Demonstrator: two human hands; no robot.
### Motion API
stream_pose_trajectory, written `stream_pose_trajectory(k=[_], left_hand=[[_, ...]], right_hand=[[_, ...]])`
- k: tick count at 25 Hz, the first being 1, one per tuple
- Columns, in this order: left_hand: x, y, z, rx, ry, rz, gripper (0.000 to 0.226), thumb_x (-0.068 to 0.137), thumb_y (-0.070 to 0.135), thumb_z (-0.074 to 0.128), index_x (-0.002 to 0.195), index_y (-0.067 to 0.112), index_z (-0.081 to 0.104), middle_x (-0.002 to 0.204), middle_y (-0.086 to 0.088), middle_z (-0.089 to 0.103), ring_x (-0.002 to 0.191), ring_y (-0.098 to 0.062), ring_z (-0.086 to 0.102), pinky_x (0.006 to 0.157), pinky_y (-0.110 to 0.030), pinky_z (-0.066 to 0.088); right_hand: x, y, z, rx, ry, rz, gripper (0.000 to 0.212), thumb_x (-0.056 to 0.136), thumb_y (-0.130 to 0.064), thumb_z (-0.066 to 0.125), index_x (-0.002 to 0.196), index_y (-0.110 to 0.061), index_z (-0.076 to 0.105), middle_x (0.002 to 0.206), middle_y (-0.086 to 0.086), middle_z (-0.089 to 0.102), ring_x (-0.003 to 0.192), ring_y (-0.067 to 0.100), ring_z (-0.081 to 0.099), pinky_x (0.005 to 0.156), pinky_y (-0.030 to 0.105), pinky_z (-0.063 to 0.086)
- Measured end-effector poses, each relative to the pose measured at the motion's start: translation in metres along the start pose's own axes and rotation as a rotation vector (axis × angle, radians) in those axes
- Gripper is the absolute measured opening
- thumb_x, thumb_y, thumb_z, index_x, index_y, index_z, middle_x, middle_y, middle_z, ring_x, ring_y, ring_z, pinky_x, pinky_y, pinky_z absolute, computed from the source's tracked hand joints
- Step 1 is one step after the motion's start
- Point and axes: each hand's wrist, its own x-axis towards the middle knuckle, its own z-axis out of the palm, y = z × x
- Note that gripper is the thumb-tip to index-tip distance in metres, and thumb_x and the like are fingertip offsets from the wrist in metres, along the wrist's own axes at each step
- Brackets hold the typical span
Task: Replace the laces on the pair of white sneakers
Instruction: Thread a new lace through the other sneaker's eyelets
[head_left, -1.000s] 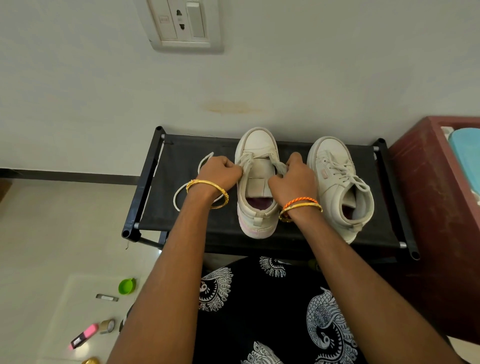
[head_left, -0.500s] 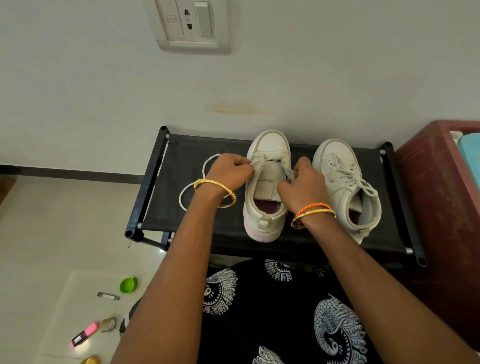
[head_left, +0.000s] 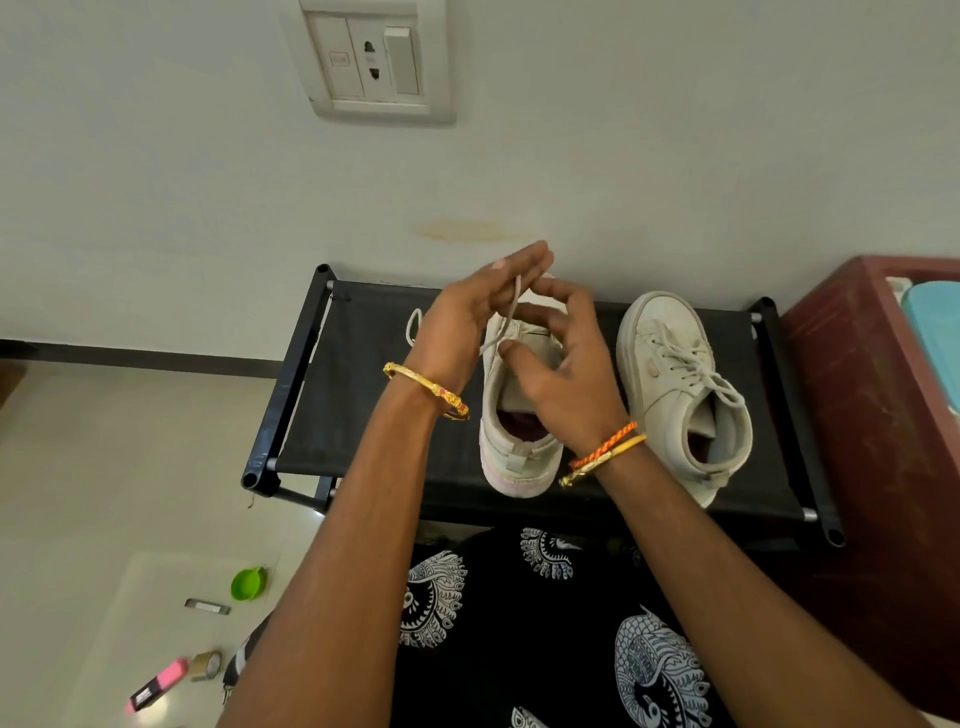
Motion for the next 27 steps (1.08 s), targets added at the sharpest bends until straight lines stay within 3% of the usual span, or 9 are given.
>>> stream_pose_trajectory(k=[2, 4, 6, 8, 10, 15, 17, 24, 27], left_hand=[[0.002, -0.002, 0.000, 0.027, 0.015, -0.002, 0.044, 0.096, 0.006, 0.025, 0.132, 0.009, 0.050, 0.132, -0.004, 0.057, 0.122, -0.012, 0.053, 0.100, -0.024, 0.043], [0.006, -0.006, -0.002, 0.067, 0.096, -0.029, 0.045, 0.093, 0.003, 0.029, 0.130, 0.010, 0.053, 0.127, -0.001, 0.060, 0.112, -0.008, 0.058, 0.090, -0.017, 0.048], [0.012, -0.009, -0.009, 0.151, 0.317, -0.067, 0.041, 0.090, 0.000, 0.039, 0.125, 0.009, 0.058, 0.118, 0.000, 0.064, 0.097, -0.005, 0.062, 0.077, -0.012, 0.049], [0.017, -0.016, -0.020, 0.203, 0.554, -0.094, 0.033, 0.088, 0.001, 0.052, 0.119, 0.008, 0.063, 0.108, 0.000, 0.069, 0.097, -0.012, 0.063, 0.083, -0.022, 0.051], [0.015, -0.020, -0.027, 0.156, 0.679, -0.134, 0.025, 0.088, 0.006, 0.061, 0.113, 0.006, 0.065, 0.094, -0.003, 0.071, 0.091, -0.017, 0.067, 0.078, -0.027, 0.055], [0.013, -0.017, -0.024, 0.046, 0.727, -0.273, 0.014, 0.094, 0.011, 0.051, 0.103, 0.007, 0.061, 0.077, -0.004, 0.069, 0.058, -0.016, 0.065, 0.048, -0.023, 0.050], [0.015, -0.017, -0.025, 0.001, 0.786, -0.339, 0.018, 0.093, 0.009, 0.048, 0.102, 0.006, 0.063, 0.069, -0.003, 0.065, 0.051, -0.015, 0.059, 0.044, -0.022, 0.046], [0.009, -0.013, -0.025, -0.111, 0.851, -0.441, 0.028, 0.096, 0.011, 0.037, 0.111, 0.003, 0.061, 0.079, -0.007, 0.065, 0.061, -0.016, 0.058, 0.052, -0.024, 0.046], [0.013, -0.018, -0.026, 0.145, 0.955, -0.372, 0.047, 0.087, 0.015, 0.048, 0.133, 0.010, 0.038, 0.121, -0.014, 0.052, 0.098, -0.029, 0.059, 0.079, -0.039, 0.051]], right_hand=[[0.002, -0.003, -0.001, 0.150, -0.067, 0.082, 0.042, 0.085, -0.004, 0.064, 0.115, -0.028, 0.048, 0.098, 0.002, 0.069, 0.094, 0.010, 0.066, 0.084, 0.025, 0.051], [0.008, -0.007, -0.007, 0.210, -0.022, 0.060, 0.028, 0.085, -0.001, 0.063, 0.109, -0.017, 0.060, 0.085, 0.004, 0.070, 0.083, 0.011, 0.068, 0.079, 0.022, 0.052], [0.017, -0.007, -0.018, 0.283, 0.137, -0.002, 0.015, 0.085, 0.003, 0.062, 0.093, -0.009, 0.067, 0.074, -0.001, 0.070, 0.074, 0.007, 0.067, 0.075, 0.019, 0.052], [0.025, 0.000, -0.033, 0.361, 0.305, -0.039, 0.014, 0.084, 0.002, 0.063, 0.084, -0.011, 0.067, 0.068, -0.007, 0.070, 0.070, 0.008, 0.066, 0.073, 0.020, 0.052], [0.031, 0.010, -0.045, 0.361, 0.407, -0.048, 0.010, 0.084, -0.002, 0.065, 0.083, -0.012, 0.067, 0.067, -0.008, 0.069, 0.069, 0.008, 0.066, 0.070, 0.020, 0.052], [0.035, 0.025, -0.054, 0.197, 0.479, 0.003, 0.008, 0.087, -0.005, 0.063, 0.086, -0.011, 0.068, 0.070, -0.004, 0.066, 0.062, 0.003, 0.062, 0.057, 0.017, 0.051], [0.037, 0.030, -0.056, 0.183, 0.496, 0.040, 0.006, 0.087, -0.005, 0.064, 0.089, -0.009, 0.068, 0.073, -0.001, 0.065, 0.060, 0.003, 0.061, 0.057, 0.017, 0.051], [0.041, 0.038, -0.063, 0.198, 0.503, 0.161, 0.018, 0.092, 0.001, 0.053, 0.106, 0.000, 0.065, 0.087, 0.009, 0.068, 0.076, 0.011, 0.069, 0.070, 0.019, 0.056], [0.039, 0.033, -0.063, 0.298, 0.465, 0.208, 0.016, 0.088, -0.002, 0.062, 0.104, 0.000, 0.062, 0.089, 0.014, 0.070, 0.078, 0.019, 0.072, 0.070, 0.024, 0.057]])
